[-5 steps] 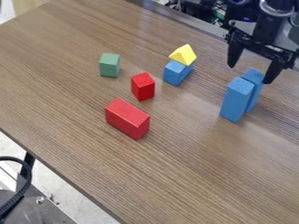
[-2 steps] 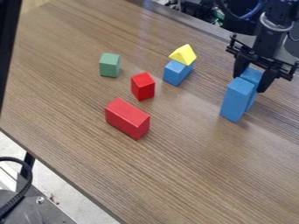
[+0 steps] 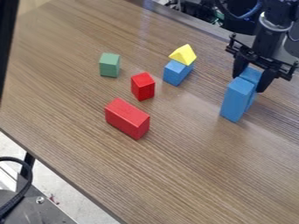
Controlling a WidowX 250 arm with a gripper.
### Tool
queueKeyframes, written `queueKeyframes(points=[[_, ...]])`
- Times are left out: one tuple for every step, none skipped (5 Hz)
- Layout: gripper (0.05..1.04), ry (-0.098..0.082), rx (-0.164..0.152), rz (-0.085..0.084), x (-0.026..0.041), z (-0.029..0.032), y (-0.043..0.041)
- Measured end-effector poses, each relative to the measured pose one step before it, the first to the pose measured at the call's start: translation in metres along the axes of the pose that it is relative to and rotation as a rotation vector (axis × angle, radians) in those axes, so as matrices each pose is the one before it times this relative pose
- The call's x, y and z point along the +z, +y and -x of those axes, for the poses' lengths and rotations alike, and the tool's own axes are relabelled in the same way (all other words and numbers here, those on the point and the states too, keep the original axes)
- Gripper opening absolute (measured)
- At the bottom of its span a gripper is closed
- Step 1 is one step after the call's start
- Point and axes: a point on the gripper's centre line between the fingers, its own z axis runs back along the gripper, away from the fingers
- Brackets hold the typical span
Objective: Blue rectangular block placed on the left side of the table
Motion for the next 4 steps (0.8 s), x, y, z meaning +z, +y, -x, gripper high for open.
queueKeyframes(points=[[0.568, -0.0419, 0.0260, 0.0217, 0.02330, -0.00394, 0.00338], [0.568, -0.0355, 0.0517, -0.0024, 0.02133, -0.00219, 0.01265], [0.568, -0.0371, 0.0989, -0.0250, 0.01655, -0.00550, 0.03342], [0.568, 0.0006, 0.0993, -0.0161, 0.00309, -0.00127, 0.03202]])
